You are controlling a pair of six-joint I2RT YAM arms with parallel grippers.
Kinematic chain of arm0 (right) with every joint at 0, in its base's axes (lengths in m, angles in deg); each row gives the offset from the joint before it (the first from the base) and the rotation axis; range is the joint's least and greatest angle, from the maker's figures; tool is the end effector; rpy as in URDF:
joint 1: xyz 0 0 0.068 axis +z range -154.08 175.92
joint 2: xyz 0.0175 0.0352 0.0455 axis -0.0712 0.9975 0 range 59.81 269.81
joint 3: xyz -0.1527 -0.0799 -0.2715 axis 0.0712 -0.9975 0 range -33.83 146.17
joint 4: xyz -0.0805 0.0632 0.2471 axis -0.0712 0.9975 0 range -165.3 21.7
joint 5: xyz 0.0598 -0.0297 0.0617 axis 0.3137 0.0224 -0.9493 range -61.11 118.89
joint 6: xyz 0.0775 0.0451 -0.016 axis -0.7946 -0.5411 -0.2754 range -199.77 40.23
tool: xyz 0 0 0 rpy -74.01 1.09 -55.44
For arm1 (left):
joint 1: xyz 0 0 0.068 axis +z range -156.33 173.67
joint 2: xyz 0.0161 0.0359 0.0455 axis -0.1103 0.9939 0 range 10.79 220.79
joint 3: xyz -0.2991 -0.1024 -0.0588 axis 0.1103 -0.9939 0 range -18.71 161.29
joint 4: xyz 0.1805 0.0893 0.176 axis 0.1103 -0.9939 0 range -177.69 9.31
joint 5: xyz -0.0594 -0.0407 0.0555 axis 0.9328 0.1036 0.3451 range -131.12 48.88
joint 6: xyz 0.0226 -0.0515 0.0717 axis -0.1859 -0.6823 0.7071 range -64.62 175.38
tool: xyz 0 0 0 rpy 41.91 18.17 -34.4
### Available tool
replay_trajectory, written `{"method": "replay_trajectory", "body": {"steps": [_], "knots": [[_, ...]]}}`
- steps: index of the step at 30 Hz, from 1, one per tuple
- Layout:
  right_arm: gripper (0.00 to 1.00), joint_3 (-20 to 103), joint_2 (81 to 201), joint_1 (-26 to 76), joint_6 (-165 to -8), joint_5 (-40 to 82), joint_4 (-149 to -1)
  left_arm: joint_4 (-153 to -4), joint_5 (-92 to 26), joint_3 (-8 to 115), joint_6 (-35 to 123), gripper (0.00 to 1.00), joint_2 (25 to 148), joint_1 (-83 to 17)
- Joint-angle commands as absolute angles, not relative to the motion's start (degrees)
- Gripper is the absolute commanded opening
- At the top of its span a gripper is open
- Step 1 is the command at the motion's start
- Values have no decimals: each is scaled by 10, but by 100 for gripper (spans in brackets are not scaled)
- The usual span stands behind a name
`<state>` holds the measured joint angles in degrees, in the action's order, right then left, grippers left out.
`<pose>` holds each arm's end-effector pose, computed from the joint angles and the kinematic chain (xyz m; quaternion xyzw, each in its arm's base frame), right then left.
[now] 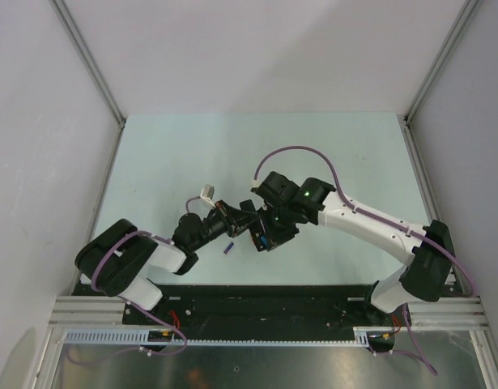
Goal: Load the batteries into the remote control
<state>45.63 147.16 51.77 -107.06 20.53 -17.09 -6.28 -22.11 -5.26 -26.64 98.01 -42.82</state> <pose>0.1728 0.2759 0.3107 -0.2554 0.9419 0.1903 0.1071 0.2124 -0.1901 0.2043 -0.1601 0.6849 -0.6621 0.2588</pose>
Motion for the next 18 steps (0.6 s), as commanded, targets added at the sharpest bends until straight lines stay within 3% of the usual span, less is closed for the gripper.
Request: {"method": "replay_trajectory", "body": {"steps": [1,18], "knots": [[0,484,1480,512,-1082,229,-164,155,-224,-56,-259,0,955,-437],[0,485,1502,511,-1098,241,-180,155,-227,-64,-260,0,942,-440]]}}
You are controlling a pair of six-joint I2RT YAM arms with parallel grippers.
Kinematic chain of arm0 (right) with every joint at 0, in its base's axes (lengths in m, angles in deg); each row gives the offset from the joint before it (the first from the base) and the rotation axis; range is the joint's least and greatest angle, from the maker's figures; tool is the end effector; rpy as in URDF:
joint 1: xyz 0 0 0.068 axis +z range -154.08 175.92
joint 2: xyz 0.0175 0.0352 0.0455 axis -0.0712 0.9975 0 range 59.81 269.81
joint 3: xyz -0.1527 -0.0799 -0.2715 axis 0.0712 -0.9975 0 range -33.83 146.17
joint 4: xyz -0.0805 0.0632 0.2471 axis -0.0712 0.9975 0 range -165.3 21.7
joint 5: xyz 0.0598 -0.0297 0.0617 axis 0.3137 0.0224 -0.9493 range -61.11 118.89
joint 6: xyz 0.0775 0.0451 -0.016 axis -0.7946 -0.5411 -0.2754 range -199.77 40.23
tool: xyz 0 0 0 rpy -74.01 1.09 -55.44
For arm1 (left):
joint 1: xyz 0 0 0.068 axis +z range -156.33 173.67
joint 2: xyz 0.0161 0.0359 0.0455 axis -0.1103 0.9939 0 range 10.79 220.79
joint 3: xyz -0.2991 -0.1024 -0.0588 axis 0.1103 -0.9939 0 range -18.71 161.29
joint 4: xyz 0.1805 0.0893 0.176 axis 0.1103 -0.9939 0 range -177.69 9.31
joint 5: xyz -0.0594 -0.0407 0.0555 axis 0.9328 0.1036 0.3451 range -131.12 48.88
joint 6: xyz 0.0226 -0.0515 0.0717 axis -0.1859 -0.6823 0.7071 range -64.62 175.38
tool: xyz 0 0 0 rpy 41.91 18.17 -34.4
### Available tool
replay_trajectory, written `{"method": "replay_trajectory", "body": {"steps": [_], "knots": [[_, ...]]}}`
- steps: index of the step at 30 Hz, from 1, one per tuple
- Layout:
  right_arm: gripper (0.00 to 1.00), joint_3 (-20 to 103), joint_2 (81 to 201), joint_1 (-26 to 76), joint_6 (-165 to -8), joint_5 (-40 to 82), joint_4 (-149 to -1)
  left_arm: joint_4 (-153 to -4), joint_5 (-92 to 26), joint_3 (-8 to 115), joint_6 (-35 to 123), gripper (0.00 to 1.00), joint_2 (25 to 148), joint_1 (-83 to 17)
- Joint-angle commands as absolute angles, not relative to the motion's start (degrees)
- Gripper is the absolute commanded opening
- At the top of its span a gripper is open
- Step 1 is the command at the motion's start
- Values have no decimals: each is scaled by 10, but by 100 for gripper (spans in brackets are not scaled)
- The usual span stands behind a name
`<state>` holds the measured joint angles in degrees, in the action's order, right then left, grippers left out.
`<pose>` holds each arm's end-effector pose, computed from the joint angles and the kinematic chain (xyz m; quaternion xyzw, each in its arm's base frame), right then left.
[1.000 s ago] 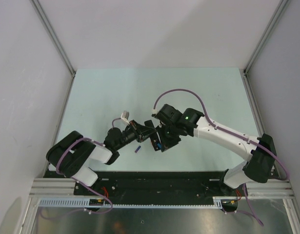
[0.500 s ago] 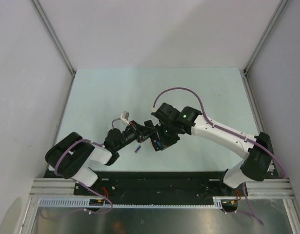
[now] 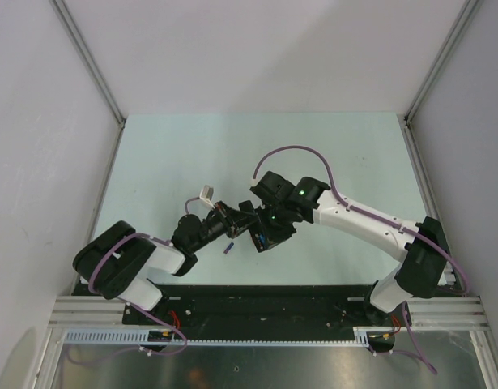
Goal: Load the batteries into the remote control
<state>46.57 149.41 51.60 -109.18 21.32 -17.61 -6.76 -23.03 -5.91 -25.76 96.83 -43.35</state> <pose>0.1807 0.2838 0.3041 -0.2351 0.9490 0.1827 0.1034 0.2082 -0.1886 0.2053 -0.1571 0.6853 -0.6594 0.2662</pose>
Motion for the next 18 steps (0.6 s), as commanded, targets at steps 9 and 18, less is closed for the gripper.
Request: {"method": "replay_trajectory", "body": {"steps": [9,18], "knots": [[5,486,1499,510,-1099,255,-176,155,-229,-64,-263,0,939,-441],[7,490,1507,508,-1100,258,-183,155,-230,-63,-263,0,938,-444]]}}
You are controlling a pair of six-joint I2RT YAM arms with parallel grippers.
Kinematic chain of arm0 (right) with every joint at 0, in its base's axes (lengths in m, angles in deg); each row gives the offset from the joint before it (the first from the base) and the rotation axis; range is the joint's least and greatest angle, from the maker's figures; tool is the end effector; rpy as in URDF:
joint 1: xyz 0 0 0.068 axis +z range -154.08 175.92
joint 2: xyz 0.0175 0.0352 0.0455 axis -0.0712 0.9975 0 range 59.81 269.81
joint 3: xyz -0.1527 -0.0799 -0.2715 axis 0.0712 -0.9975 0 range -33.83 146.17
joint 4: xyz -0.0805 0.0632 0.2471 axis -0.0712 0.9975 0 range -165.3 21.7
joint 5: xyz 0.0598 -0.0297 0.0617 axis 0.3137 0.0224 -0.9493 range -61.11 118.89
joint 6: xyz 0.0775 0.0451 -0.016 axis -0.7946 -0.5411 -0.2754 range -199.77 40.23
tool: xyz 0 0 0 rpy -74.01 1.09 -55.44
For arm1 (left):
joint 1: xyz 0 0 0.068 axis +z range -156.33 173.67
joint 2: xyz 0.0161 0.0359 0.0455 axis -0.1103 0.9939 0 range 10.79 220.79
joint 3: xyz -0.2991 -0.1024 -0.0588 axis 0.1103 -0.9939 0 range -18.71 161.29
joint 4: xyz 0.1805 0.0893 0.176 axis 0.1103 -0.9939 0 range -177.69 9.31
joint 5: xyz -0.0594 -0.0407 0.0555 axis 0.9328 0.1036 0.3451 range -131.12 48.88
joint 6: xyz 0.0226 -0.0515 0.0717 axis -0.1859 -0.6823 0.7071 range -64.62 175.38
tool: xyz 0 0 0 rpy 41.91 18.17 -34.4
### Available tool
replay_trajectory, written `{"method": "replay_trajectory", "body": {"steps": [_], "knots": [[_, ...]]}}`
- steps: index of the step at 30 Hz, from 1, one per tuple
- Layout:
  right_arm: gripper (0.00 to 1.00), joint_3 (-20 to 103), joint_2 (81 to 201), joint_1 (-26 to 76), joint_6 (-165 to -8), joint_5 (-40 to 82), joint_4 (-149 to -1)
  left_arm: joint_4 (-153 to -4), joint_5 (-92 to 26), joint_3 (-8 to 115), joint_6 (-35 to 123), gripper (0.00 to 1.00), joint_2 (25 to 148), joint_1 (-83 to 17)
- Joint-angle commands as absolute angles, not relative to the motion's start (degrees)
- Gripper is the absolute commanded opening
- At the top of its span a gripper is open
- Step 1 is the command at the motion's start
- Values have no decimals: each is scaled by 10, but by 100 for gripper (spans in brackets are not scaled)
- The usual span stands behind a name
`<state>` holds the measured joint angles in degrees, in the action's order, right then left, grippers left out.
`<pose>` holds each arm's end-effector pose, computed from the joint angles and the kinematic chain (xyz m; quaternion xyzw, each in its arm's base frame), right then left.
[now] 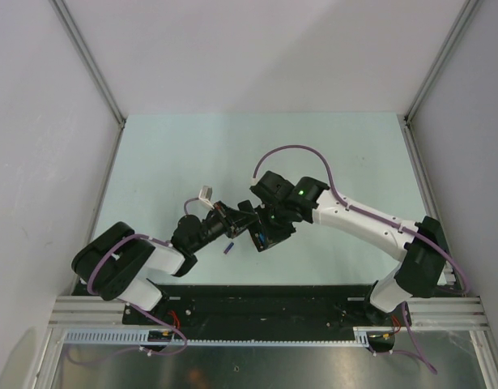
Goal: Load the batteries into the remote control
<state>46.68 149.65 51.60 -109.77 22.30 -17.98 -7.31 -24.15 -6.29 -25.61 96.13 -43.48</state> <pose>0.1830 0.2847 0.3037 -0.2287 0.9507 0.1786 0.1098 0.2070 -0.1866 0.2051 -0.1629 0.6853 -0.6557 0.2718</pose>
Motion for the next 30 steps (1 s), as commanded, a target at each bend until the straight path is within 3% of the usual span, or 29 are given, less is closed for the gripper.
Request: {"method": "replay_trajectory", "body": {"steps": [1,8,23,30], "knots": [[8,491,1507,508,-1098,258,-182,155,-231,-64,-263,0,938,-444],[29,495,1502,509,-1094,260,-169,155,-241,-66,-266,0,937,-444],[53,516,1497,521,-1097,264,-167,155,-247,-63,-276,0,948,-444],[56,541,1494,524,-1098,270,-167,155,-247,-65,-278,0,949,-444]]}}
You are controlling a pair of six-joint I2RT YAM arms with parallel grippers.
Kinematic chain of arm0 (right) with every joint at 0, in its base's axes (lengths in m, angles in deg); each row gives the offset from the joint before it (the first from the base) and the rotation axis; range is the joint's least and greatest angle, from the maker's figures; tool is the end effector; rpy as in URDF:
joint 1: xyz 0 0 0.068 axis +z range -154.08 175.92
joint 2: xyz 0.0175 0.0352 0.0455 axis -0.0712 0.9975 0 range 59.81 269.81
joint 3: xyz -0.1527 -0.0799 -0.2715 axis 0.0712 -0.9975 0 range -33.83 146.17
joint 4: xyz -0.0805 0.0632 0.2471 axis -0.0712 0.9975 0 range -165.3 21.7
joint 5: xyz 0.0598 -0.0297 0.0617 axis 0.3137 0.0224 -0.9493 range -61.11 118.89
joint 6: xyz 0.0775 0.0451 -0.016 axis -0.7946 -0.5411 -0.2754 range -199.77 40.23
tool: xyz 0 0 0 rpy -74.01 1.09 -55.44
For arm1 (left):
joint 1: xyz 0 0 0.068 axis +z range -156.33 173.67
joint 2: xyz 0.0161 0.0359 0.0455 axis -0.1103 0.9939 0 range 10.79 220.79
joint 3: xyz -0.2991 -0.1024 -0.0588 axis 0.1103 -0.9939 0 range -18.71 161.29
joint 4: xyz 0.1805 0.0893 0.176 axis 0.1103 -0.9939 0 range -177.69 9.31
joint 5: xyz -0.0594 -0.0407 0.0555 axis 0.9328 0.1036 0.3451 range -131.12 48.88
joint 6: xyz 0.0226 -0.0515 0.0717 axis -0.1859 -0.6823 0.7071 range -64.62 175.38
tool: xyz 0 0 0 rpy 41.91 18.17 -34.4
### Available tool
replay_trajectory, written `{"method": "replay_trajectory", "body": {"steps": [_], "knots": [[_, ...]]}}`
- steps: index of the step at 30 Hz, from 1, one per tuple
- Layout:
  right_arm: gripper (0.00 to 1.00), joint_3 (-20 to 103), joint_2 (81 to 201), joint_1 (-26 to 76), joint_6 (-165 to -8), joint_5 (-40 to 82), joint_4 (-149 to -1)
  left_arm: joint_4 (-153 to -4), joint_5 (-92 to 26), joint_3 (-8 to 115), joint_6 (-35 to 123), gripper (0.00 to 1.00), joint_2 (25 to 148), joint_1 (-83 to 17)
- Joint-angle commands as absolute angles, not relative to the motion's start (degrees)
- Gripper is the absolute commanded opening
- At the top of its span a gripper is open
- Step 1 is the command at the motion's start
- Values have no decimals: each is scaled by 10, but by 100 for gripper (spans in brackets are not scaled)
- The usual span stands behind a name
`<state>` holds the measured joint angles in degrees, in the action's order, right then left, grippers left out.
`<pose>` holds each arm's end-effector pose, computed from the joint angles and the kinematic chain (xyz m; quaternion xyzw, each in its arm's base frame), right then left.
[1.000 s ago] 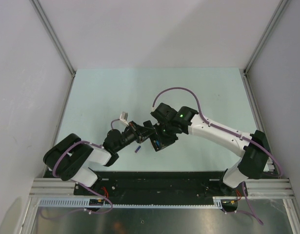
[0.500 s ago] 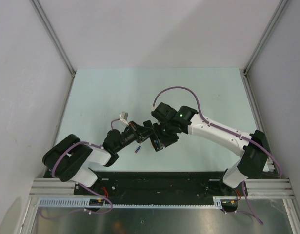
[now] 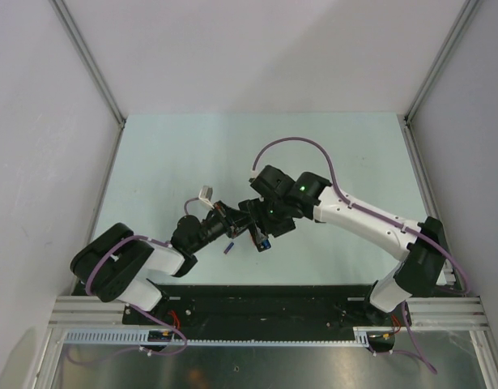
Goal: Load the batteries into the remote control
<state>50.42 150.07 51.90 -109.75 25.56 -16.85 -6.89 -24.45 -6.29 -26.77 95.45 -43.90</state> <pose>0.1889 0.2884 0.3206 -0.2256 0.9484 0.1713 0.1422 0.2051 -0.1872 0.2093 -0.1656 0.6779 -0.6640 0.2687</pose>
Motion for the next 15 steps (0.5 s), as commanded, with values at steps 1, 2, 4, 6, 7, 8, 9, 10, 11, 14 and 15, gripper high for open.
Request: {"method": "replay_trajectory", "body": {"steps": [1,2,4,6,7,8,9,10,11,14,15], "knots": [[57,549,1486,524,-1097,272,-167,155,-247,-64,-278,0,949,-444],[57,552,1481,525,-1097,278,-170,155,-247,-64,-280,0,950,-444],[57,549,1465,525,-1092,284,-180,155,-242,-62,-287,0,951,-443],[59,529,1425,524,-1089,305,-208,155,-236,-61,-296,0,952,-441],[60,514,1405,523,-1089,310,-225,155,-232,-58,-300,0,952,-440],[63,473,1368,522,-1088,315,-260,155,-223,-57,-307,0,953,-440],[64,450,1345,516,-1087,314,-286,155,-216,-55,-311,0,954,-439],[66,427,1323,515,-1085,308,-313,155,-211,-54,-314,0,957,-437],[70,374,1303,514,-1084,301,-368,155,-203,-54,-325,0,958,-436],[82,287,1204,512,-1078,294,-495,155,-195,-51,-335,0,959,-433],[85,230,1160,511,-1078,295,-525,155,-193,-50,-338,0,960,-432]]}}
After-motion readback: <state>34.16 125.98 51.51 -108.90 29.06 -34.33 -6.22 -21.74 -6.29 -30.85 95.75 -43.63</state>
